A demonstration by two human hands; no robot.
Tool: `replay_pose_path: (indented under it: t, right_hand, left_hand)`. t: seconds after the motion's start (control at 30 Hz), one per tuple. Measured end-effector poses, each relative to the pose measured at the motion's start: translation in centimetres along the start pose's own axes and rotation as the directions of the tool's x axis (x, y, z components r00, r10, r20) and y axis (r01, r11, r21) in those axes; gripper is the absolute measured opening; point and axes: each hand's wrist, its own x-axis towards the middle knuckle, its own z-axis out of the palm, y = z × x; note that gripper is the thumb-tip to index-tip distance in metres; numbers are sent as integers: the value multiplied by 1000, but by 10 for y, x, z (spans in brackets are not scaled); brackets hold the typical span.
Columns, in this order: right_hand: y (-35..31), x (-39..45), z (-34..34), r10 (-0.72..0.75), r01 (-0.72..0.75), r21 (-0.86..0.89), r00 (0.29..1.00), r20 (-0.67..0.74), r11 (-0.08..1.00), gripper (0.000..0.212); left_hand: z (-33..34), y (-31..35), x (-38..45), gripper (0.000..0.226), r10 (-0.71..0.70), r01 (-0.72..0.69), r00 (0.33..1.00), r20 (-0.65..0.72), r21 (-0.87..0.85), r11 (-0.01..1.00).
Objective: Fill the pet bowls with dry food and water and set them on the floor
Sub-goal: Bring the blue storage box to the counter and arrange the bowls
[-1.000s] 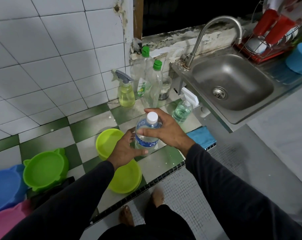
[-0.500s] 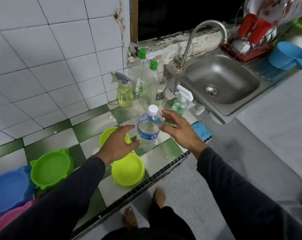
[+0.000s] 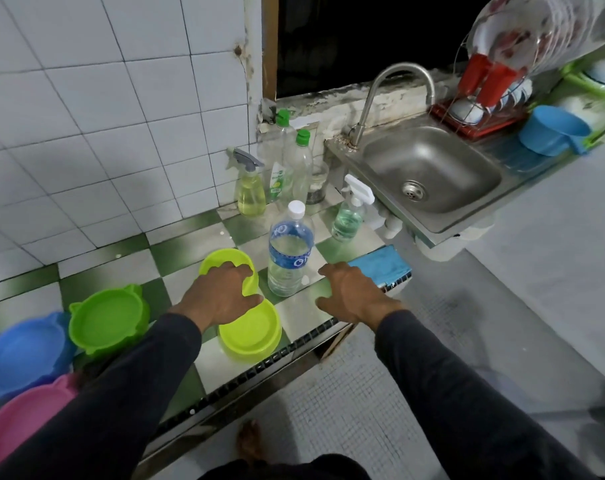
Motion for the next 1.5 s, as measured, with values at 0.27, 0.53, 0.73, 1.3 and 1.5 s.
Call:
replay_pose_path:
  t: [0.27,0.53,0.73,1.3,1.5]
  right_hand:
    - [-9,-22,4,-148,144,-228,989,1,963,62]
    - [-42,-47,31,-308,306,-215,951,23,928,67]
    - [-89,-67,50,-403,407,-249,913,68,879,69]
    - [-274,-117,125,-591,605,-238,795,135,760,39]
    - [-353,-133,155,-631,641,-219,766,122,736,36]
  left_hand:
    - [-1,-1,-64,70,-121,117,991,-53,-63,991]
    - [15,-16,-158,70,-267,255,953,-141,-95,962]
    - [27,-48,-226,63,-368,356,922,-120,-110,928]
    - [45,-169,-386,47,-608,588,763,-219,-155,794]
    - [45,-250,-443,43,-649,629,732,-208,-161,761]
